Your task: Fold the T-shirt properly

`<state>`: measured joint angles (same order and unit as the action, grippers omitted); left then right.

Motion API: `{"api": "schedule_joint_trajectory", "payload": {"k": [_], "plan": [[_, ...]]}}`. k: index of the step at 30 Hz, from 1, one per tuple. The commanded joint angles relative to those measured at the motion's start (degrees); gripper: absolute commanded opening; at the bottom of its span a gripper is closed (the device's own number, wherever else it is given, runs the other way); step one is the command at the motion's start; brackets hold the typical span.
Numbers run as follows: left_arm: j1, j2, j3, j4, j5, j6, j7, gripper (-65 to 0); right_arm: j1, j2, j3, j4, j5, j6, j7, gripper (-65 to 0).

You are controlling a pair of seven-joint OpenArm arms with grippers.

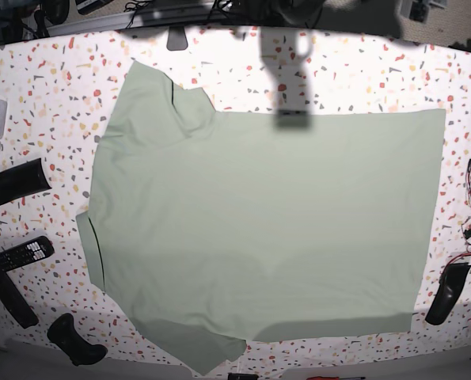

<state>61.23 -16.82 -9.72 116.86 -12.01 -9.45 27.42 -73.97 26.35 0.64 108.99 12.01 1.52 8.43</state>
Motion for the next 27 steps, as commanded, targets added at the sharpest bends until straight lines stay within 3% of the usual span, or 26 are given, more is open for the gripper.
{"api": "schedule_joint_trajectory", "payload": {"k": [1,11,19,23,27], "plan": [[0.76,-0.2,-0.11,1.16,-0.07,0.04,-0.42,-20.3,-1.03,0.17,0.15,1.51,0.15,0.17,1.18,-27.9],[0.2,-0.2,-0.09,1.62,-0.11,0.07,-0.68,-20.4,3.04,0.15,0.15,8.72,-0.09,0.15,0.0,-27.9],[0.17,-0.17,-0.09,7.43,-0.09,0.04,-9.68,-20.3,14.01,-0.96,0.15,10.43,-0.07,0.13,-1.01,-27.9],[0.04,-0.2,-0.09,10.51,-0.07,0.04,-10.38,-20.3,16.63,-1.27,0.13,10.43,-0.11,0.13,-1.27,-27.9],[-3.23,-0.2,-0.09,10.78,0.48,0.0,-10.34,-20.3,19.06,-1.27,0.13,10.82,-8.39,0.09,-6.67,-27.9]]}}
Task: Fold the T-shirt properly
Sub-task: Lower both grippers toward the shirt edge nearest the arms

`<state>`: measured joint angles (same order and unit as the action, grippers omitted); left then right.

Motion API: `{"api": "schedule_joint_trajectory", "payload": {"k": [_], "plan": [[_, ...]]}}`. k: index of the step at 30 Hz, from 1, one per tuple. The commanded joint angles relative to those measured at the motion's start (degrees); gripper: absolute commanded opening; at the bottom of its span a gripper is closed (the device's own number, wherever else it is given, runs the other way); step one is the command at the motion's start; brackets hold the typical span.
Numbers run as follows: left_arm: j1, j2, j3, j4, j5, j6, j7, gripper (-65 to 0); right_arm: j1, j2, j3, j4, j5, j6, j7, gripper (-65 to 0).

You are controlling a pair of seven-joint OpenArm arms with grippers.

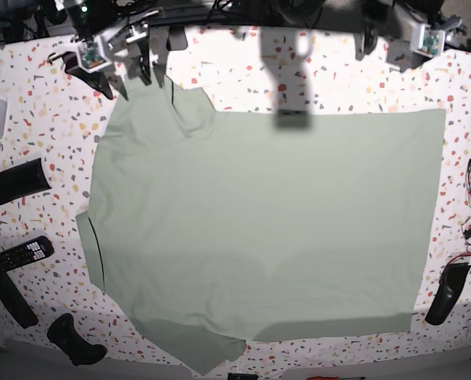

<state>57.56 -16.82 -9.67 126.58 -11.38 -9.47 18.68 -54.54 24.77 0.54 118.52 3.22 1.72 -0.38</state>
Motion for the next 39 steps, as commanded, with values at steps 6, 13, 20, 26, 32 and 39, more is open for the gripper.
{"api": "schedule_joint_trajectory", "payload": {"k": [6,13,20,26,32,39], "plan": [[-12.52,-0.2,-0.02,1.01,2.34,-0.07,-1.6,-20.3,5.42,0.28,0.24,4.63,-9.6,-0.26,-3.74,-27.9],[-22.82,-0.2,-0.02,1.01,2.34,-0.42,6.01,-20.3,7.06,0.26,0.24,5.68,-17.07,-1.4,-4.79,-27.9],[-26.82,-0.22,-0.02,1.01,2.29,-3.65,6.23,-20.3,6.91,3.69,-0.57,5.88,-28.59,14.99,-12.72,-28.0],[-26.8,-0.2,-0.02,1.01,2.25,-3.61,6.6,-20.3,7.1,5.84,-0.61,5.09,-28.5,24.0,-12.68,-28.0],[-26.77,-0.2,-0.02,1.01,2.32,-3.63,7.54,-20.3,10.54,4.81,-0.61,-0.96,-28.13,23.78,-9.01,-28.0],[-26.77,-0.2,-0.02,1.01,2.32,-3.63,10.16,-20.3,14.53,3.17,-0.61,-4.13,-28.06,23.82,-4.61,-28.0]]}}
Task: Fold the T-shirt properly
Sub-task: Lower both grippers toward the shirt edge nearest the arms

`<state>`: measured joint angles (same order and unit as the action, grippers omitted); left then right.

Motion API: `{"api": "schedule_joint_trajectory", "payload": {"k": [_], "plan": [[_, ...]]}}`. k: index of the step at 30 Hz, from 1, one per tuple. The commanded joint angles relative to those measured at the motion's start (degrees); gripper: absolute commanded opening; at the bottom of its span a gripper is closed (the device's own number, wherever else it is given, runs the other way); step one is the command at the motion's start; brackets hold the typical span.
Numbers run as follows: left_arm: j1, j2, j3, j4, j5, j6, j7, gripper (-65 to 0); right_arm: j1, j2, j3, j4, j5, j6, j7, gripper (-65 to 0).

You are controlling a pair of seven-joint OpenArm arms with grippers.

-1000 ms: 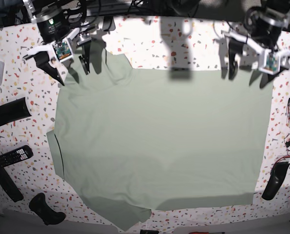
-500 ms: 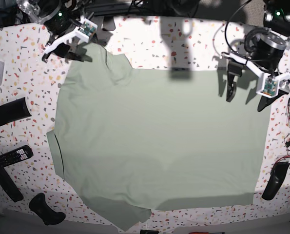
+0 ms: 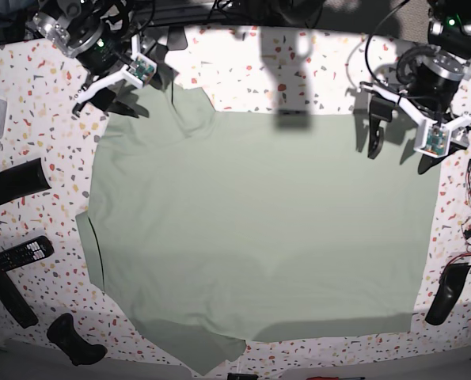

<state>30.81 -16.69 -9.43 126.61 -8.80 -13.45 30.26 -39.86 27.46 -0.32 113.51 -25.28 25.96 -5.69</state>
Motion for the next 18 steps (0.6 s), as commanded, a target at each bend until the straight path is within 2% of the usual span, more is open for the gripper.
{"api": "schedule_joint_trajectory", "payload": {"k": [1,9,11,15,18], "plan": [[-0.02,-0.33,-0.26,0.98,-0.26,0.35,-1.4,-20.3,-0.2,0.48,0.24,0.87,0.63,-0.37,1.77,-28.0],[0.55,-0.33,-0.26,0.98,-0.28,0.37,-1.16,-20.3,-0.5,1.07,0.24,0.87,18.23,0.92,-0.57,-28.0],[0.61,-0.33,-0.26,0.98,-0.28,0.37,-1.55,-20.3,-0.48,1.07,0.24,0.87,19.5,1.09,-1.31,-28.0],[0.61,-0.33,-0.26,0.98,-0.31,0.37,-1.55,-20.3,0.04,1.07,0.24,-0.02,19.3,1.03,-6.93,-28.0],[0.61,-0.33,-0.26,0.98,-0.28,0.37,-1.55,-20.3,0.2,1.03,0.24,-1.92,19.28,1.03,-6.62,-28.0]]}}
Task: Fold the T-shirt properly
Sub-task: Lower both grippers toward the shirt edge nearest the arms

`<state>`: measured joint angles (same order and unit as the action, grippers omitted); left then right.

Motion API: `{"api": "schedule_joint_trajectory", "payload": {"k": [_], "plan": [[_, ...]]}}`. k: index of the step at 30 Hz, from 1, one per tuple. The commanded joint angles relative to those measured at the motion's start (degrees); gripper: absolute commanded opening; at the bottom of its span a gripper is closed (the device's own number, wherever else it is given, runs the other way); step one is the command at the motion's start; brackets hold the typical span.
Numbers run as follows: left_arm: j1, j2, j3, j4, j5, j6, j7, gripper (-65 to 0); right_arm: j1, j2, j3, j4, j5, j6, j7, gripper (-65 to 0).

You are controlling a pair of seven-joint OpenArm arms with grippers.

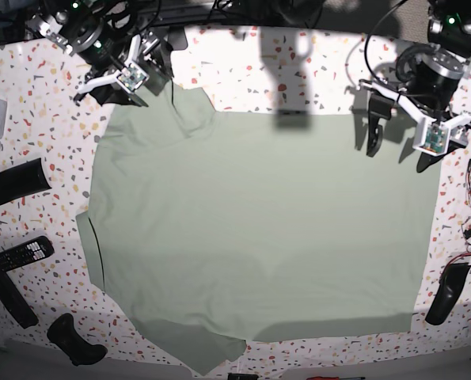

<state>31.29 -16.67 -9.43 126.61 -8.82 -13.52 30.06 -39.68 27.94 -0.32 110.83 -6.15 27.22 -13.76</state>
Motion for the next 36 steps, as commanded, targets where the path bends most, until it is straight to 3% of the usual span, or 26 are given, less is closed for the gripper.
{"api": "schedule_joint_trajectory", "payload": {"k": [1,4,12,16,19,21,24,25,34,36], "plan": [[0.13,-0.35,-0.26,0.98,-0.26,0.44,-1.36,-20.3,0.17,0.46,0.24,0.11,0.09,-0.26,2.21,-28.0],[0.11,-0.35,-0.26,0.98,-0.26,0.42,-1.36,-20.3,1.84,0.09,0.24,-3.32,-3.15,-0.72,4.31,-28.0],[0.15,-0.35,-0.26,0.98,-0.26,0.44,-1.36,-20.3,6.6,0.17,0.24,-10.49,-3.26,-0.81,4.44,-28.0],[0.15,-0.35,-0.26,0.98,-0.26,0.44,-1.36,-20.3,6.6,0.15,0.24,-9.42,-1.92,2.4,9.99,-28.0],[0.15,-0.35,-0.26,0.98,-0.26,0.44,-1.36,-20.3,6.6,0.15,0.24,-6.12,0.87,2.56,9.7,-28.0],[0.15,-0.35,-0.26,0.98,-0.26,0.44,-1.36,-20.3,6.49,0.17,0.24,-3.74,0.83,4.59,9.46,-28.0],[0.15,-0.35,-0.26,0.98,-0.26,0.44,-1.36,-20.3,6.49,0.15,0.24,-1.62,0.85,12.04,9.49,-28.0],[0.13,-0.35,-0.26,0.98,-0.26,0.44,-1.36,-20.3,6.51,0.13,0.24,-1.57,0.83,12.78,9.7,-28.0],[0.15,-0.35,-0.26,0.98,-0.26,0.44,-1.33,-20.3,6.67,0.13,-1.81,-2.62,-1.66,12.78,5.73,-28.0],[0.15,-0.35,-0.26,0.98,-0.26,0.44,-1.33,-20.3,6.67,0.13,-3.91,-3.3,-4.48,9.84,5.81,-28.0]]}}
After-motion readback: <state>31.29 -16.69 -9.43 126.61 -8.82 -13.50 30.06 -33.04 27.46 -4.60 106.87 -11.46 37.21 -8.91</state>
